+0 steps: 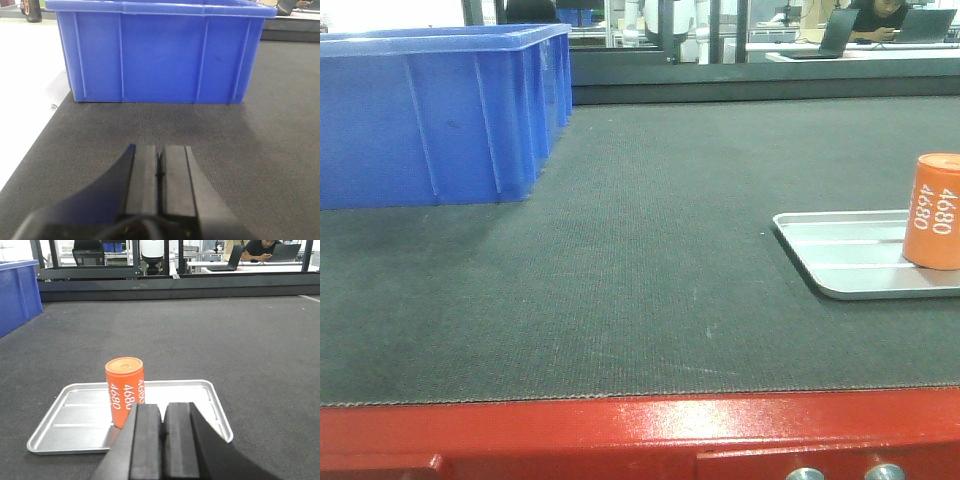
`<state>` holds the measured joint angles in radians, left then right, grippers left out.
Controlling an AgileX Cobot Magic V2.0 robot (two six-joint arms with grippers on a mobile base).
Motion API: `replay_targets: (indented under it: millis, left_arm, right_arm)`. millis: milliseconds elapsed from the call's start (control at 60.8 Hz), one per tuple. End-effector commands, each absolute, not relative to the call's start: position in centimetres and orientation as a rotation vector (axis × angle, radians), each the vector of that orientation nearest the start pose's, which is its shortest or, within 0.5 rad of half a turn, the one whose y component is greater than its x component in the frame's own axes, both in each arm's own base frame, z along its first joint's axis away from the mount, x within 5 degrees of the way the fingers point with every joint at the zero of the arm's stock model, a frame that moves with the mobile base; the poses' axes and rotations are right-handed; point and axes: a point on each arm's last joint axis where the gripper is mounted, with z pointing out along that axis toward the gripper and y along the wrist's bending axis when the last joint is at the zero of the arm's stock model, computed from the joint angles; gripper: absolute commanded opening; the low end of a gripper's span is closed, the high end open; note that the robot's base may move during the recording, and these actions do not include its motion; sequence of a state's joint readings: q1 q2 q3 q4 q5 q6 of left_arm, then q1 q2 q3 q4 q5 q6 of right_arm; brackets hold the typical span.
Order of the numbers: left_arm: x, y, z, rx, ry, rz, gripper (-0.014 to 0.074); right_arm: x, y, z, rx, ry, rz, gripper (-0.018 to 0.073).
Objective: Grab orange capacitor from left shelf to right conveyor
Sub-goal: 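Raise the right gripper away from the upright can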
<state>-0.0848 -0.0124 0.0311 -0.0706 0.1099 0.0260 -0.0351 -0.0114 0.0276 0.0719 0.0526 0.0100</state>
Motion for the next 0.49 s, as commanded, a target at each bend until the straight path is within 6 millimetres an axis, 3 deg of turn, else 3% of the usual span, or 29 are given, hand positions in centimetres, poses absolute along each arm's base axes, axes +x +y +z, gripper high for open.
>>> replay_targets:
  millis: [0, 477]
  left_arm:
    - [5.54, -0.47, 20.30, 0.026, 1.517, -0.106, -0.0127]
    - [5.54, -0.47, 20.30, 0.026, 1.517, -0.106, -0.0127]
  right_arm:
    - [5.48, -0.26, 21.02, 0.081, 1.439, 0.018, 0.0036]
    - [5.48, -0.26, 21.02, 0.081, 1.439, 0.018, 0.0036]
